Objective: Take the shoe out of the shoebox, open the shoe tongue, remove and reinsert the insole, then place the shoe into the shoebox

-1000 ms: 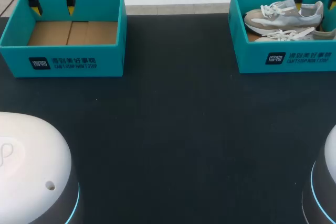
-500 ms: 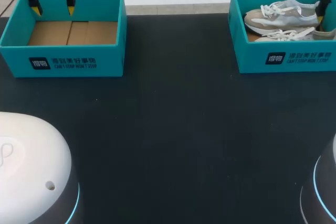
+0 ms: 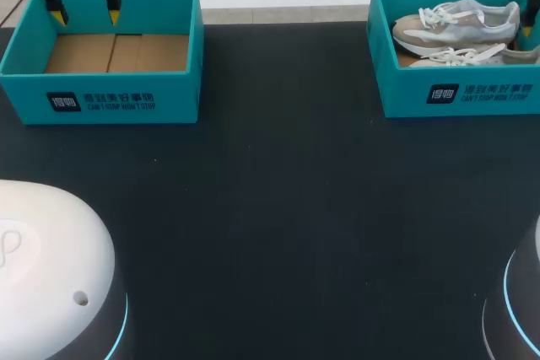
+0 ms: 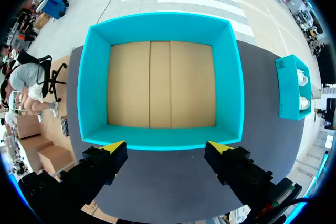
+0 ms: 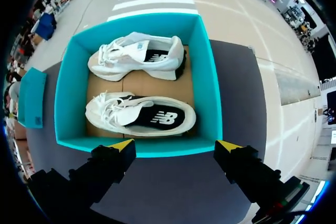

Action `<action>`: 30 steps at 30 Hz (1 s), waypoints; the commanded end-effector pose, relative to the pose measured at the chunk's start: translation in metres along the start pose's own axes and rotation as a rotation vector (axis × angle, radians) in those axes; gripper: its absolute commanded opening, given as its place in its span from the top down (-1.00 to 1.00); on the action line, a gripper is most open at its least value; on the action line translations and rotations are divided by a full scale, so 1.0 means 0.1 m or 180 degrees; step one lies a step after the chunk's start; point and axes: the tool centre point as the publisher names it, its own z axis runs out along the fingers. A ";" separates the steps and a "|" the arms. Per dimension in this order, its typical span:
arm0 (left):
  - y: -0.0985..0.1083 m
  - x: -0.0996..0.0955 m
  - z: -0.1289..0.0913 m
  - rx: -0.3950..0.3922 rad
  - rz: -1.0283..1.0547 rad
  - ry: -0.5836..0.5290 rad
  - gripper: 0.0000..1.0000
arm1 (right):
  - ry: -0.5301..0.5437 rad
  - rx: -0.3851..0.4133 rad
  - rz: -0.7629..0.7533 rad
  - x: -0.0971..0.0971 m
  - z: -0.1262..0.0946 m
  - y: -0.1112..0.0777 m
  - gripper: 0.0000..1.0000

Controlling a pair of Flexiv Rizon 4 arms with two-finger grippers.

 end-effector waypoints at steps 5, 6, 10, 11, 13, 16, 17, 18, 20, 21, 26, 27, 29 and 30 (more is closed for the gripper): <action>0.00 0.00 0.00 0.0000 0.0000 0.0000 -1.00 | 0.0017 0.0223 0.0029 -0.04 0.26 0.16 -1.00; 0.00 0.00 0.00 0.0000 0.0000 0.0000 -1.00 | 0.0000 0.0227 0.0050 -0.03 0.29 0.17 -1.00; 0.00 0.00 0.00 0.0000 0.0000 0.0000 -1.00 | 0.0090 0.0316 0.0136 -0.02 0.46 0.18 -1.00; 0.00 0.00 0.00 0.0000 0.0000 0.0000 -1.00 | 0.0082 0.0300 0.0179 -0.02 0.49 0.18 -1.00; 0.00 0.00 0.00 0.0000 0.0000 0.0000 -1.00 | 0.0084 0.0314 0.0216 -0.02 0.55 0.19 -1.00; 0.00 0.00 0.00 0.0000 0.0000 0.0000 -1.00 | 0.0050 0.0320 0.0270 -0.05 0.64 0.20 -1.00; 0.00 0.00 0.00 0.0000 0.0000 0.0000 -1.00 | 0.0052 0.0321 0.0257 -0.06 0.66 0.21 -1.00; 0.00 0.00 0.00 0.0000 0.0000 0.0000 -1.00 | 0.0084 0.0318 0.0309 -0.07 0.68 0.21 -1.00; 0.00 0.00 0.00 0.0000 0.0000 0.0000 -1.00 | 0.0108 0.0317 0.0306 -0.10 0.71 0.23 -0.30; 0.00 0.00 0.00 0.0000 0.0000 0.0000 -1.00 | 0.0111 0.0318 0.0311 -0.10 0.72 0.23 -0.02; 0.00 0.00 0.00 0.0000 0.0000 0.0000 -1.00 | 0.0112 0.0322 0.0300 -0.12 0.76 0.23 0.04; 0.00 0.00 0.00 0.0000 0.0000 0.0000 -1.00 | 0.0110 0.0324 0.0299 -0.12 0.78 0.23 0.06; 0.00 0.00 0.00 0.0000 0.0000 0.0000 -1.00 | 0.0088 0.0332 0.0302 -0.14 0.81 0.22 0.07; 0.00 0.00 0.00 0.0000 0.0000 0.0000 -1.00 | 0.0090 0.0334 0.0299 -0.15 0.83 0.22 0.06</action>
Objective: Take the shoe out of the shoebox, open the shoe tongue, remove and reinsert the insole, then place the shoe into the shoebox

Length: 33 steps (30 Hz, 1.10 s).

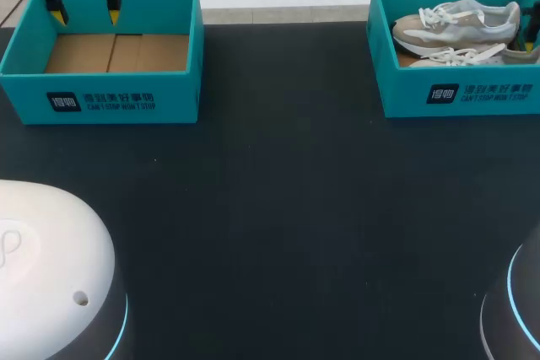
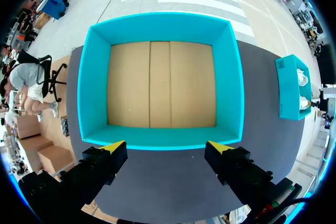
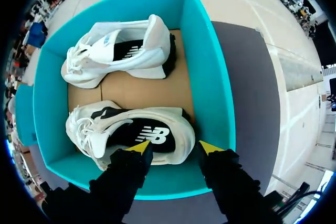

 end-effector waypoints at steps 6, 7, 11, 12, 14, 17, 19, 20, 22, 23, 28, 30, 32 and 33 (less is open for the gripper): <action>0.00 0.00 0.00 0.0000 0.0000 0.0000 -1.00 | -0.0086 0.0026 -0.0039 -0.02 0.17 0.04 0.06; 0.00 0.00 0.00 0.0000 0.0000 0.0000 -1.00 | -0.0087 0.0027 -0.0039 -0.03 0.19 0.04 0.07; 0.00 0.00 0.00 0.0000 0.0000 0.0000 -1.00 | -0.0079 0.0045 0.0007 -0.06 0.28 0.05 0.11; 0.00 0.00 0.00 0.0000 0.0000 0.0000 -1.00 | -0.0078 0.0045 0.0010 -0.06 0.29 0.05 0.13; 0.00 0.00 0.00 0.0000 0.0000 0.0000 -1.00 | -0.0085 0.0044 0.0029 -0.08 0.33 0.06 0.12; 0.00 0.00 0.00 0.0000 0.0000 0.0000 -1.00 | -0.0106 0.0054 0.0028 -0.09 0.42 0.06 0.18; 0.00 0.00 0.00 0.0000 0.0000 0.0000 -1.00 | -0.0118 0.0060 0.0031 -0.10 0.46 0.07 0.28; 0.00 0.00 0.00 0.0000 0.0000 0.0000 -1.00 | -0.0119 0.0067 0.0030 -0.09 0.48 0.07 0.27; 0.00 0.00 0.00 0.0000 0.0000 0.0000 -1.00 | -0.0124 0.0076 0.0031 -0.09 0.49 0.07 0.22; 0.00 0.00 0.00 0.0000 0.0000 0.0000 -1.00 | -0.0126 0.0081 0.0033 -0.09 0.49 0.07 0.22; 0.00 0.00 0.00 0.0000 0.0000 0.0000 -1.00 | -0.0167 0.0102 0.0069 -0.09 0.49 0.07 1.00; 0.00 0.00 0.00 0.0000 0.0000 0.0000 -1.00 | -0.0179 0.0087 0.0089 -0.11 0.44 0.05 1.00; 0.00 0.00 0.00 0.0000 0.0000 0.0000 -1.00 | -0.0199 0.0085 0.0106 -0.14 0.36 0.04 1.00; 0.00 0.00 0.00 0.0000 0.0000 0.0000 -1.00 | -0.0203 0.0072 0.0118 -0.16 0.31 0.04 1.00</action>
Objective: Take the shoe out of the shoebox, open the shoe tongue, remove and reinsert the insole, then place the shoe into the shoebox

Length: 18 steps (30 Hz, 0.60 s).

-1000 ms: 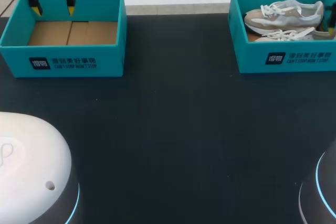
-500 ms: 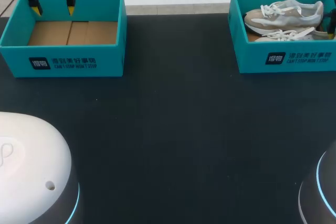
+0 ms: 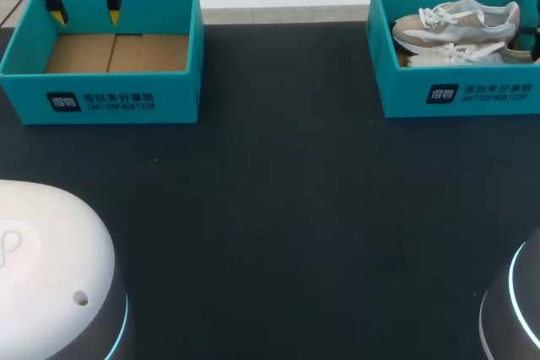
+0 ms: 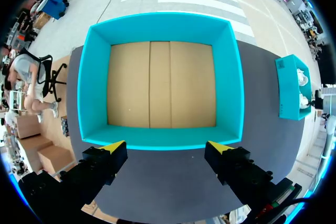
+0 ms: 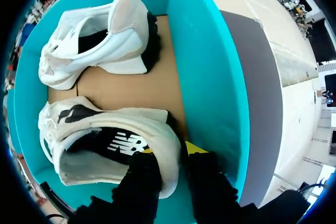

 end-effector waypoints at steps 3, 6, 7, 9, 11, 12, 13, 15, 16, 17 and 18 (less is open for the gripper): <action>0.00 0.00 0.00 0.0000 0.0000 0.0000 -1.00 | -0.0129 -0.0047 0.0014 -0.05 -0.32 -0.02 1.00; 0.00 0.00 0.00 0.0000 0.0000 0.0000 -1.00 | -0.0202 -0.0122 -0.0045 -0.07 -0.56 -0.04 1.00; 0.00 0.00 0.00 0.0000 0.0000 0.0000 -1.00 | -0.0203 -0.0126 -0.0054 -0.08 -0.63 -0.05 1.00; 0.00 0.00 0.00 0.0000 0.0000 0.0000 -1.00 | -0.0194 -0.0180 -0.0066 -0.09 -0.86 -0.06 1.00; 0.00 0.00 0.00 0.0000 0.0000 0.0000 -1.00 | -0.0191 -0.0249 -0.0085 -0.10 -1.07 -0.08 1.00; 0.00 0.00 0.00 0.0000 0.0000 0.0000 -1.00 | -0.0205 -0.0262 -0.0090 -0.10 -1.17 -0.09 1.00; 0.00 0.00 0.00 0.0000 0.0000 0.0000 -1.00 | -0.0202 -0.0309 -0.0062 -0.11 -1.27 -0.10 1.00; 0.00 0.00 0.00 0.0000 0.0000 0.0000 -1.00 | -0.0181 -0.0295 -0.0070 -0.09 -1.45 -0.12 1.00; 0.00 0.00 0.00 0.0000 0.0000 0.0000 -1.00 | -0.0191 -0.0305 -0.0057 -0.08 -1.55 -0.13 1.00; 0.00 0.00 0.00 0.0000 0.0000 0.0000 -1.00 | -0.0229 -0.0321 -0.0130 -0.06 -1.63 -0.14 1.00; 0.00 0.00 0.00 0.0000 0.0000 0.0000 -1.00 | -0.0256 -0.0332 -0.0072 -0.05 -1.69 -0.14 1.00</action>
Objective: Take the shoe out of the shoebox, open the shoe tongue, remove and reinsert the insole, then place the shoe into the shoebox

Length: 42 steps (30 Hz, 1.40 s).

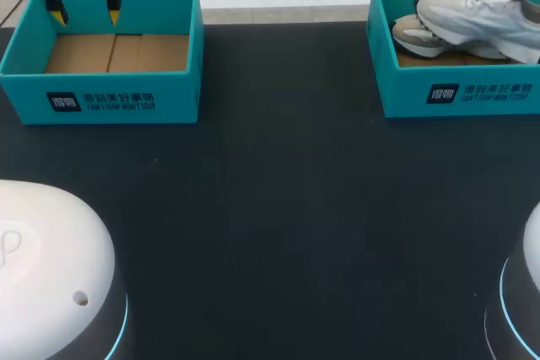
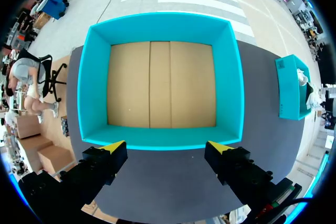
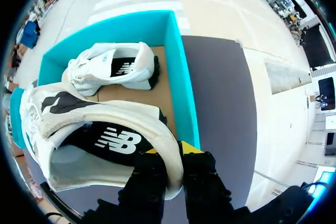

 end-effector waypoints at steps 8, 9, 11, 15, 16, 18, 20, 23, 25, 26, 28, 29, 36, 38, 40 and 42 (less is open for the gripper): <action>0.00 0.00 0.00 0.0000 0.0000 0.0000 -1.00 | 0.0125 -0.0166 0.0213 0.19 -0.96 -0.10 1.00; 0.00 0.00 0.00 0.0000 0.0000 0.0000 -1.00 | 0.0125 -0.0166 0.0213 0.19 -0.96 -0.10 1.00; 0.00 0.00 0.00 0.0000 0.0000 0.0000 -1.00 | 0.0125 -0.0166 0.0213 0.19 -0.96 -0.10 1.00; 0.00 0.00 0.00 0.0000 0.0000 0.0000 -1.00 | 0.0125 -0.0166 0.0213 0.19 -0.96 -0.10 1.00; 0.00 0.00 0.00 0.0000 0.0000 0.0000 -1.00 | 0.0125 -0.0166 0.0213 0.19 -0.96 -0.10 1.00; 0.00 0.00 0.00 0.0000 0.0000 0.0000 -1.00 | 0.0125 -0.0166 0.0213 0.19 -0.96 -0.10 1.00; 0.00 0.00 0.00 0.0000 0.0000 0.0000 -1.00 | 0.0162 -0.0269 0.0130 0.37 -0.99 -0.27 1.00; 0.00 0.00 0.00 0.0000 0.0000 0.0000 -1.00 | -0.0010 -0.0276 0.0064 0.66 -1.05 -0.54 1.00; 0.00 0.00 0.00 0.0000 0.0000 0.0000 -1.00 | -0.0110 -0.0275 -0.0017 0.85 -1.07 -0.68 1.00; 0.00 0.00 0.00 0.0000 0.0000 0.0000 -1.00 | -0.0152 -0.0266 -0.0001 0.94 -1.07 -0.73 1.00; 0.00 0.00 0.00 0.0000 0.0000 0.0000 -1.00 | -0.0150 -0.0263 -0.0045 1.13 -1.10 -0.82 1.00; 0.00 0.00 0.00 0.0000 0.0000 0.0000 -1.00 | -0.0120 -0.0237 -0.0039 1.22 -1.12 -0.87 1.00; 0.00 0.00 0.00 0.0000 0.0000 0.0000 -1.00 | 0.0025 -0.0194 -0.0082 1.77 -1.24 -1.28 1.00; 0.00 0.00 0.00 0.0000 0.0000 0.0000 -1.00 | -0.0077 -0.0177 -0.0196 1.93 -1.25 -1.40 1.00; 0.00 0.00 0.00 0.0000 0.0000 0.0000 -1.00 | -0.0102 -0.0152 -0.0190 2.08 -1.24 -1.53 1.00; 0.00 0.00 0.00 0.0000 0.0000 0.0000 -1.00 | -0.0031 -0.0099 -0.0180 2.23 -1.24 -1.67 1.00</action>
